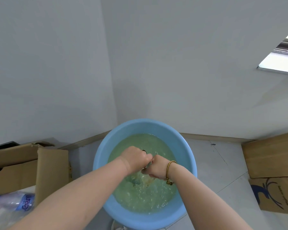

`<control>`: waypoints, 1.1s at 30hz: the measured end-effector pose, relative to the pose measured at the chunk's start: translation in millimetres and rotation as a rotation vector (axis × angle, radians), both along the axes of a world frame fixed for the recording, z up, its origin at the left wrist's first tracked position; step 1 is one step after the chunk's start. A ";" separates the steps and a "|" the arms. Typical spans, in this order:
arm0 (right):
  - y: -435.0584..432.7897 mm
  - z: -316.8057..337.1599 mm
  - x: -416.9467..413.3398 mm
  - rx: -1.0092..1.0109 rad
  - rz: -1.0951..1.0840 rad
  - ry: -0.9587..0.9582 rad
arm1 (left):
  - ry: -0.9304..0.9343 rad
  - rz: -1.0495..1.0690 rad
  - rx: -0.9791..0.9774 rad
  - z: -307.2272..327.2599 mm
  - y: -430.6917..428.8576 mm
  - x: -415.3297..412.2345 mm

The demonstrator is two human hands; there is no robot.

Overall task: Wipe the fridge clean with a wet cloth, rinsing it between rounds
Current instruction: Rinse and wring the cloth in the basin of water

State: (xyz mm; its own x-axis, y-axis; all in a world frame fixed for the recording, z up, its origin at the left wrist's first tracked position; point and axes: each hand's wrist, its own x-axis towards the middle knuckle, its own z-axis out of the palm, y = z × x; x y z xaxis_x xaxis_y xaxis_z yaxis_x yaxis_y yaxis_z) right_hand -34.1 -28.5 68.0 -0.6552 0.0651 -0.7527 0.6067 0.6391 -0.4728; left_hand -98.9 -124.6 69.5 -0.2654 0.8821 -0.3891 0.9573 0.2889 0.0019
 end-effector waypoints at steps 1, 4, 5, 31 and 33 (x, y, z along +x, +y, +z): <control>1.6 0.4 1.3 -0.133 -0.107 -0.074 | 0.074 -0.075 0.117 -1.7 -1.9 -2.3; 3.5 -1.4 1.3 -0.273 -0.263 -0.179 | 0.069 -0.075 0.201 -4.9 -4.9 -5.1; 3.9 -3.9 -0.7 -0.177 -0.225 -0.137 | 0.003 0.021 0.200 -6.3 -2.5 -3.6; 1.0 -2.3 -3.6 0.599 0.388 0.167 | -0.370 0.399 -0.161 -8.6 23.4 3.5; -2.1 -4.6 -5.9 0.479 0.271 0.082 | -0.237 0.245 -0.118 -12.2 20.3 2.2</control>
State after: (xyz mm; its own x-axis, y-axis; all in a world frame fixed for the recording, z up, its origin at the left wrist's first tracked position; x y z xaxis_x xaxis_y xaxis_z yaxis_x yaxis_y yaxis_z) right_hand -40.0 -30.6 63.4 -0.7514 0.2088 -0.6259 0.3644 0.9222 -0.1298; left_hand -96.7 -104.3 57.3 -0.3539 0.7487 -0.5606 0.8364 0.5216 0.1684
